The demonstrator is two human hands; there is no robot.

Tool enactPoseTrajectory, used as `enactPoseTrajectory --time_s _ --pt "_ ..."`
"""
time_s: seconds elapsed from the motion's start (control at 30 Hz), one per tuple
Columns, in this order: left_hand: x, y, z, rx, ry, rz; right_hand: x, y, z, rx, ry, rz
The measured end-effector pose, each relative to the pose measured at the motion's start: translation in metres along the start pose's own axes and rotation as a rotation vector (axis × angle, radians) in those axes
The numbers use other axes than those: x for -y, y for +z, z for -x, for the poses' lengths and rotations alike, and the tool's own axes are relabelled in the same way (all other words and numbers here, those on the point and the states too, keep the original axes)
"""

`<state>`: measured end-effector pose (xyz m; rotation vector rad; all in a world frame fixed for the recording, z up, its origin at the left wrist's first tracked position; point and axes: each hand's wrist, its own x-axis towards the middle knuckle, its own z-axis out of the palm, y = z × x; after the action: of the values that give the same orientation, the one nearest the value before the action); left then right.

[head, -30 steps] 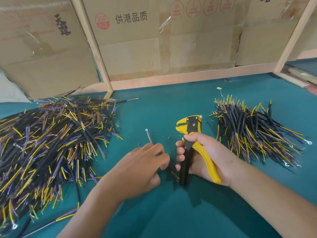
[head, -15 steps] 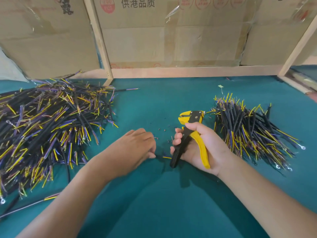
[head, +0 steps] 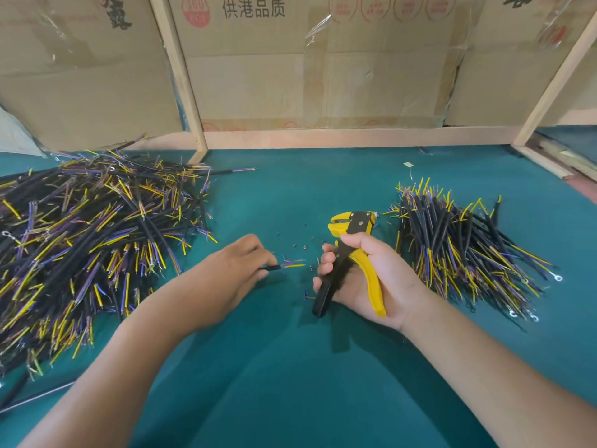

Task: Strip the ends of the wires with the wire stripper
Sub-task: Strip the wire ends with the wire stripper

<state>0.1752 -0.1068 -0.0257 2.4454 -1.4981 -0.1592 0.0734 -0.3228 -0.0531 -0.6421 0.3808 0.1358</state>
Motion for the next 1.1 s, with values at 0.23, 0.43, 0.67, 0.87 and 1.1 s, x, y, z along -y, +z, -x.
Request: enactPoseTrajectory --time_s 0.23,0.43,0.67,0.87,1.1 --pt "-0.008 -0.001 0.002 -0.085 0.057 0.06 -0.001 -0.001 -0.001 -0.003 -0.001 0.02" --pt "-0.01 0.001 0.003 -0.123 0.066 0.057 -0.002 -0.001 -0.001 0.002 -0.004 0.04" --pt "-0.015 -0.001 0.003 -0.14 0.074 0.091 -0.001 0.0 -0.002 0.008 0.001 0.069" --pt "-0.016 -0.001 0.003 -0.155 0.152 0.114 -0.002 -0.002 -0.007 0.026 0.003 0.065" --pt "-0.013 0.001 0.002 -0.243 0.15 0.173 -0.001 -0.001 -0.005 0.022 0.007 0.066"
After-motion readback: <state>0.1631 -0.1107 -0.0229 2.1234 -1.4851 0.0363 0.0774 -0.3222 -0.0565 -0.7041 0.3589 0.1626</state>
